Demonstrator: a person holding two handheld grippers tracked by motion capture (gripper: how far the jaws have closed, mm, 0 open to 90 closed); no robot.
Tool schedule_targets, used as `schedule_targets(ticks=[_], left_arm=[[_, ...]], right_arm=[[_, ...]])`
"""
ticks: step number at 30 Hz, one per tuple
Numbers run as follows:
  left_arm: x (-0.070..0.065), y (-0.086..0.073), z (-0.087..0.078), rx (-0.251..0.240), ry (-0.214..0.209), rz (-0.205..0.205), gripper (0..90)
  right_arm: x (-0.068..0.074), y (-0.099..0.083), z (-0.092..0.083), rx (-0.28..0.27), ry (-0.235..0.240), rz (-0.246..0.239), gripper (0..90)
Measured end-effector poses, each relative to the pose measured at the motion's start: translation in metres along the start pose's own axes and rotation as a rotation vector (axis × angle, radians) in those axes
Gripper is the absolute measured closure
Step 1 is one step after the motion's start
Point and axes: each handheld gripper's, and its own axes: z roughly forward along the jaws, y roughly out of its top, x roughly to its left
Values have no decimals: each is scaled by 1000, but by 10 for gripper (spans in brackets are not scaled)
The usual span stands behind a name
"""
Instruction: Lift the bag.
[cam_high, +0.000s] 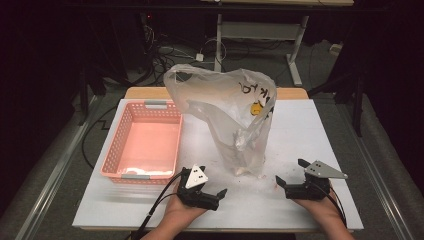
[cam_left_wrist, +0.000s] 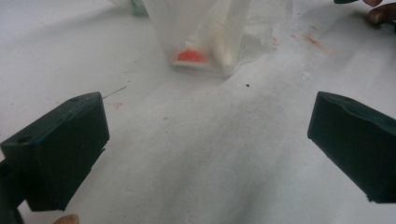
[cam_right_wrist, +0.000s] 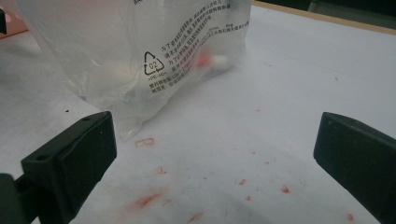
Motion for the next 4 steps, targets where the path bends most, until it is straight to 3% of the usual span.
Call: schedule_targets(ticks=[4], left_arm=[[0, -1, -1, -15, 5, -8, 0]], right_arm=[[1, 0, -1, -3, 1, 5, 0]])
